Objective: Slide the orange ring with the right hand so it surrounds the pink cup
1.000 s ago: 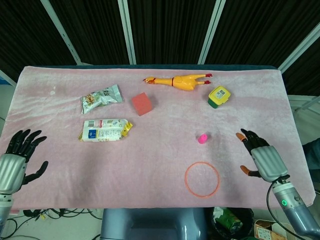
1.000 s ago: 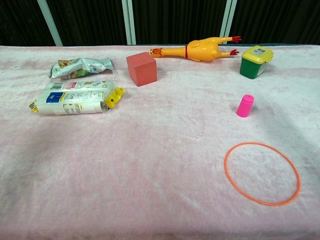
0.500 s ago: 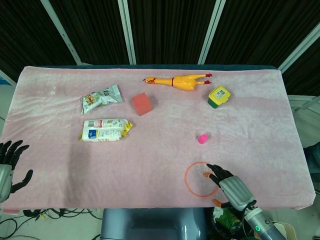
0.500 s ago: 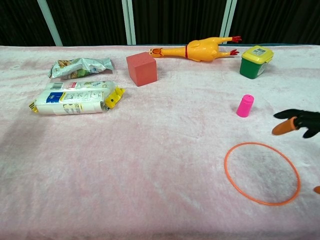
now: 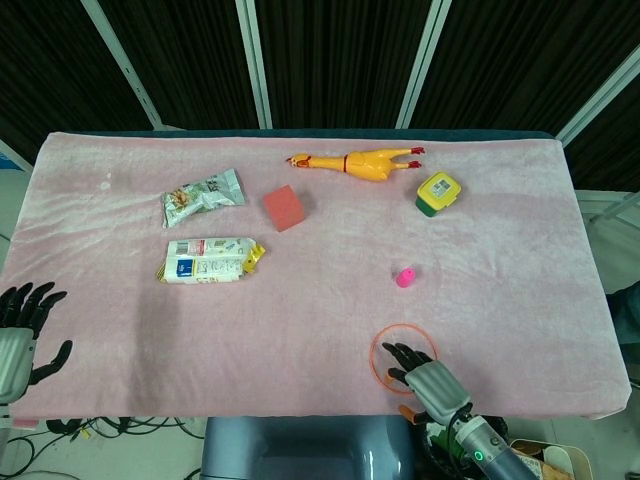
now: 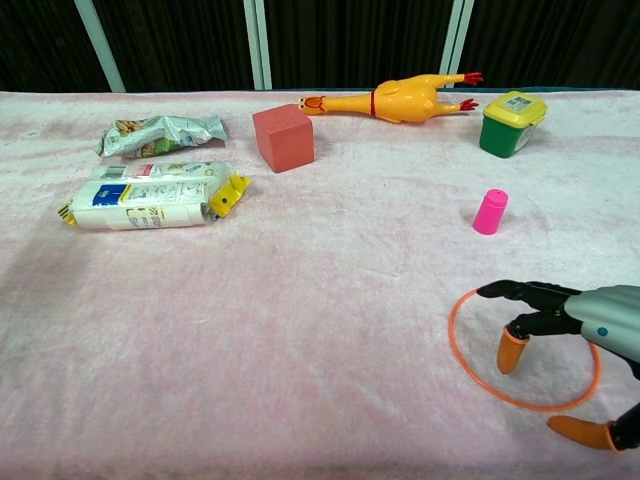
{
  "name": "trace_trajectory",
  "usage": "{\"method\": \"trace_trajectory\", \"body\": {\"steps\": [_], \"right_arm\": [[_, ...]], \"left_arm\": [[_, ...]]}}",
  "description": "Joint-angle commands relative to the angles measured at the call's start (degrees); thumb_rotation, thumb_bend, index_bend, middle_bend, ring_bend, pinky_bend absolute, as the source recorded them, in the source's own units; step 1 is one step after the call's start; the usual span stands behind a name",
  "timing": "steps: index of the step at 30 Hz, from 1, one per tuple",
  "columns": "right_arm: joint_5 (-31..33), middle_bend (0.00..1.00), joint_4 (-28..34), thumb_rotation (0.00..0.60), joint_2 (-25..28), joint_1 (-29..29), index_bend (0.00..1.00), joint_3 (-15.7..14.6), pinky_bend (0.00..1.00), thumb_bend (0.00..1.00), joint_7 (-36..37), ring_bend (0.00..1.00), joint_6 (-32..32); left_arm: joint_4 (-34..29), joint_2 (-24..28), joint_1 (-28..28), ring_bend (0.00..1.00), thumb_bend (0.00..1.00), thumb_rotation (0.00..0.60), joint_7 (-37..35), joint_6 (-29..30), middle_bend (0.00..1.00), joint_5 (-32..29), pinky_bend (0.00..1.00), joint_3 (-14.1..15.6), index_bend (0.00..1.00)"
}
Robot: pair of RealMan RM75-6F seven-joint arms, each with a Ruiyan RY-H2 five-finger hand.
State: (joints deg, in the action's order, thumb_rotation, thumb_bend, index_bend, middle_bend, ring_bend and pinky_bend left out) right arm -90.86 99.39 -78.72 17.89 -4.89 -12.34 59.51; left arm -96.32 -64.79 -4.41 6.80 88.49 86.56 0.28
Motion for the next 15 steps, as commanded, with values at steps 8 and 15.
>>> {"method": "trace_trajectory", "body": {"steps": [8, 15], "right_arm": [[1.9, 0.0, -4.7, 0.6, -3.3, -1.1, 0.5, 0.3, 0.19, 0.26, -3.9, 0.03, 1.9], [2.4, 0.0, -6.8, 0.6, -4.4, -1.5, 0.52, 0.0, 0.19, 0.27, -3.6, 0.03, 2.6]], "left_arm": [[0.1, -0.8, 0.0, 0.0, 0.33, 0.6, 1.5, -0.4, 0.1, 0.8, 0.0, 0.1, 0.18], [0.1, -0.9, 0.3, 0.0, 0.33, 0.6, 1.6, 0.1, 0.1, 1.0, 0.0, -0.3, 0.18]]}}
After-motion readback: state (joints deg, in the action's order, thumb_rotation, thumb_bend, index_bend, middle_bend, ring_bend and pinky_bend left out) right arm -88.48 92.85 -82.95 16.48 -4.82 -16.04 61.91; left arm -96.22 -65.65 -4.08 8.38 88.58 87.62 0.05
